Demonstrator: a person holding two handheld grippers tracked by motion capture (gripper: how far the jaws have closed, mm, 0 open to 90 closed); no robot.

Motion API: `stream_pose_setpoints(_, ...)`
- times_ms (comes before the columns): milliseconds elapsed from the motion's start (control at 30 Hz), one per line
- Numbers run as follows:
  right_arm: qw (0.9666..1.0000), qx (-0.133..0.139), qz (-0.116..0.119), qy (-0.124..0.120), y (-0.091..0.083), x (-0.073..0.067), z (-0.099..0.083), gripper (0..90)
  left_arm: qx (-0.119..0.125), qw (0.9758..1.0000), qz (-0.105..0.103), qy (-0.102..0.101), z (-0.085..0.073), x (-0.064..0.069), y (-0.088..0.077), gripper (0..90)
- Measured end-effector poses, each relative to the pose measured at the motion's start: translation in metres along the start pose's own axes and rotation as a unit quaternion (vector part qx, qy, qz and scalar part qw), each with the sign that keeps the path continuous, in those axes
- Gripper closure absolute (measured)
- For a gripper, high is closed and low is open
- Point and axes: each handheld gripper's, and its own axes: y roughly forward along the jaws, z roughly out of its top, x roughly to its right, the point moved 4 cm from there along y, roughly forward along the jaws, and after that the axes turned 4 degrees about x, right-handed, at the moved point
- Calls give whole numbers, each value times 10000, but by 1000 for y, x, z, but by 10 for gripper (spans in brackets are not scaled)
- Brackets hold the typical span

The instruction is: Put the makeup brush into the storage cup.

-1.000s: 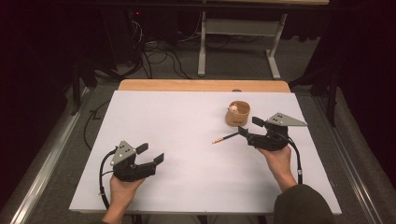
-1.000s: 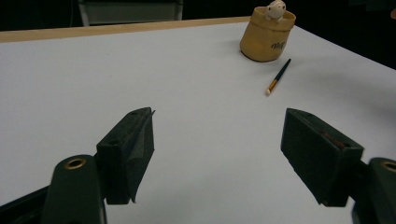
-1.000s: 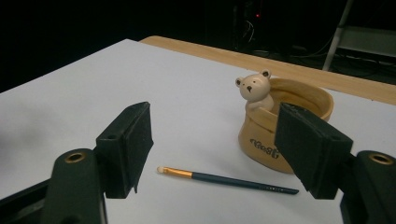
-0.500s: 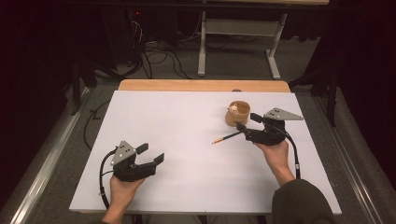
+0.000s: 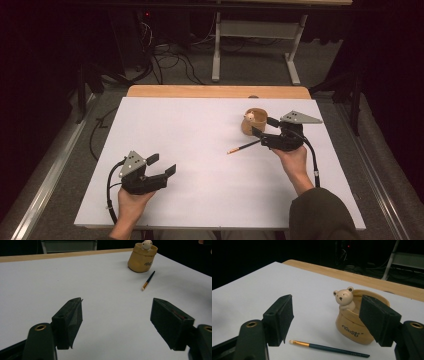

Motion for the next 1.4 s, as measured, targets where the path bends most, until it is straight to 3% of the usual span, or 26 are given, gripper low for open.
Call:
stream_pose_setpoints(767,10000,-84,2,-47,15,0,11,284,12,10000,3,-2,0,0,-1,262)
stream_pose_setpoints(1167,9994,-354,52,15,21,2,12,270,-24,10000,31,-1,0,-1,-1,263)
stream_pose_setpoints(1400,9975,-699,85,-58,22,-3,19,249,-37,10000,31,5,-1,0,-1,265)
